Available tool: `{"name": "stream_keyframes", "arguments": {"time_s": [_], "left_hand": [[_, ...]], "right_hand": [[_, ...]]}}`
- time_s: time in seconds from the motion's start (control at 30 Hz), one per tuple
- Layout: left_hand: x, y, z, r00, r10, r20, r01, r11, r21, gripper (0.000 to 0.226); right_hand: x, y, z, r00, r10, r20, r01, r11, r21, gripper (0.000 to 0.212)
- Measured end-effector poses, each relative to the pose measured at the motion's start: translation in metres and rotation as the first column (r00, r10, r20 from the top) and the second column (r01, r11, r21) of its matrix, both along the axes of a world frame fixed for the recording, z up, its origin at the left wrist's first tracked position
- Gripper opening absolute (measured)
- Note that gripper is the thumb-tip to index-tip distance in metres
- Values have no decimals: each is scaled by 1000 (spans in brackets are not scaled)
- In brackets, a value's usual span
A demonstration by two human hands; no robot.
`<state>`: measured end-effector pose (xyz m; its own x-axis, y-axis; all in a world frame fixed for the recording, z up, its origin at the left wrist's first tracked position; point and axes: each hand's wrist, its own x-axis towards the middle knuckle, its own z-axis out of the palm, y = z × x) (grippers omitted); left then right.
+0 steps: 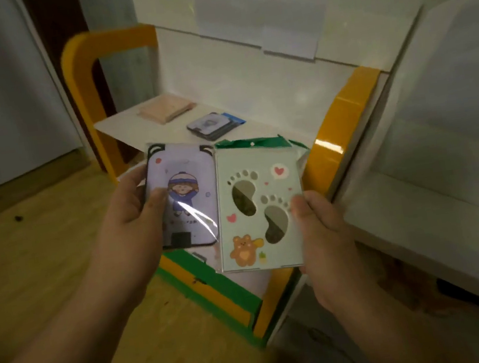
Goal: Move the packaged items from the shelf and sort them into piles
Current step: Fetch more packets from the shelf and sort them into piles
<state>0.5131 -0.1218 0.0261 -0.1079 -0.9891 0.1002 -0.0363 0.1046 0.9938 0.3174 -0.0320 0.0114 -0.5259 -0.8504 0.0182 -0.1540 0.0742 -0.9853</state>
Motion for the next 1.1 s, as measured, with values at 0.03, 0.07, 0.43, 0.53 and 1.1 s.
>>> {"name": "stream_keyframes", "arguments": {"time_s": [0.03, 0.07, 0.43, 0.53, 1.1], "left_hand": [[9, -3, -1, 1000, 13, -3, -13, 1000, 11, 29], [17, -5, -1, 1000, 25, -9, -25, 1000, 18, 29], [56, -44, -21, 992, 129, -2, -128, 986, 110, 36], [60, -69, -23, 990, 141, 4, -141, 983, 121, 38], [7, -257, -19, 997, 14, 70, -21, 995, 96, 31]], "right_hand": [[7, -7, -1, 1000, 0, 13, 0, 1000, 15, 21], [13, -13, -1, 1000, -2, 27, 1, 1000, 23, 20], [35, -75, -17, 998, 63, 31, -65, 996, 58, 25], [36, -100, -21, 993, 85, 84, -90, 995, 46, 24], [-4, -261, -36, 964, -53, 261, 51, 999, 16, 24]]}}
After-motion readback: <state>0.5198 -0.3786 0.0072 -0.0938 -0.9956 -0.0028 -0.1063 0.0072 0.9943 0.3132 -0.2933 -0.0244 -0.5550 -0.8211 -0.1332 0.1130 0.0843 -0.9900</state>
